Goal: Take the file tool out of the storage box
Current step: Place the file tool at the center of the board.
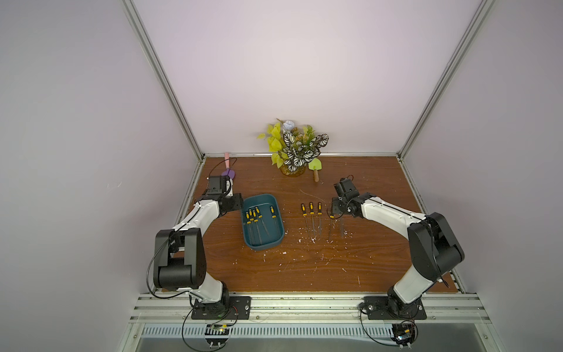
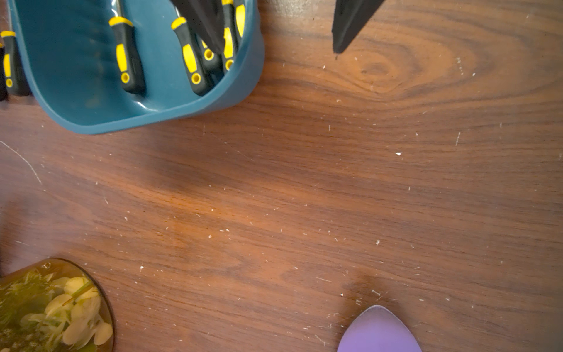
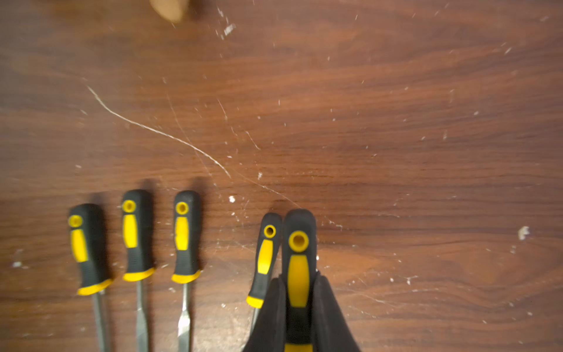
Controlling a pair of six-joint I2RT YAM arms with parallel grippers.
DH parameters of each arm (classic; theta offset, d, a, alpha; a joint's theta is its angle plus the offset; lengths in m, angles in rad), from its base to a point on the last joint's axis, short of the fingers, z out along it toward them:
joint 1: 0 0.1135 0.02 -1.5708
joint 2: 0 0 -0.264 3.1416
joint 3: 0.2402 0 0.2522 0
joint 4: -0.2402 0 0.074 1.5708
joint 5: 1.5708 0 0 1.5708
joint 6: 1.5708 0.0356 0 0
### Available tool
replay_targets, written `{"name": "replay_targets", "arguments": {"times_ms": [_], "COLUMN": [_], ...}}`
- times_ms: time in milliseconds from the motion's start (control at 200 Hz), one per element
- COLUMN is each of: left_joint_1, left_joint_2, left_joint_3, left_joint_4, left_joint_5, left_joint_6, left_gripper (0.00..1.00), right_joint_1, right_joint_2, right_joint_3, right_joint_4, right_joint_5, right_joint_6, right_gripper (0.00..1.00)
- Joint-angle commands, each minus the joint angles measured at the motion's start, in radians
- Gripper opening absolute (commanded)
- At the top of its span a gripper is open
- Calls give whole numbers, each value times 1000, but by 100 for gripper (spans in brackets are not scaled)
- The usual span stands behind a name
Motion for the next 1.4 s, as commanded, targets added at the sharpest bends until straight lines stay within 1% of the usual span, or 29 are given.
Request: {"name": "replay_targets", "arguments": {"times_ms": [0,405,460,651,801,916,1026,1086,1141,1246,1331,1396], "left_joint_1": [11,11,10,12,12,10,11,11,11,12,12,12], "left_joint_2": [5,0,0,-3,-5,-7,-12,-15,-18,-15,-28,-46], "left_joint_3": [29,26,26,24,23,24,23,21,20,24,17,7], "left_joint_4": [-6,-8,-9,-10,-11,-11,-10,-9,-7,-7,-2,13], "left_joint_5": [2,-5,-5,-8,-11,-12,-14,-19,-20,-21,-44,-61], "left_joint_6": [10,10,10,12,11,12,11,12,11,9,0,-3], "left_gripper": [59,59,59,59,59,59,59,59,59,59,59,59], "right_joint_1": [-4,-35,-37,-38,-38,-37,-28,4,43,133,220,274], "right_joint_2": [15,85,93,108,92,67,40,28,33,81,143,192], "right_joint_3": [-16,0,7,17,30,64,127,181,237,353,448,513], "right_joint_4": [45,67,64,69,54,22,-31,-55,-67,-69,-73,-58], "right_joint_5": [18,-9,-9,-20,-18,-8,18,43,41,-19,-38,-79], "right_joint_6": [10,-45,-48,-50,-52,-62,-89,-117,-142,-175,-202,-211], "right_gripper": [0,0,2,16,27,32,32,32,32,32,31,31]}}
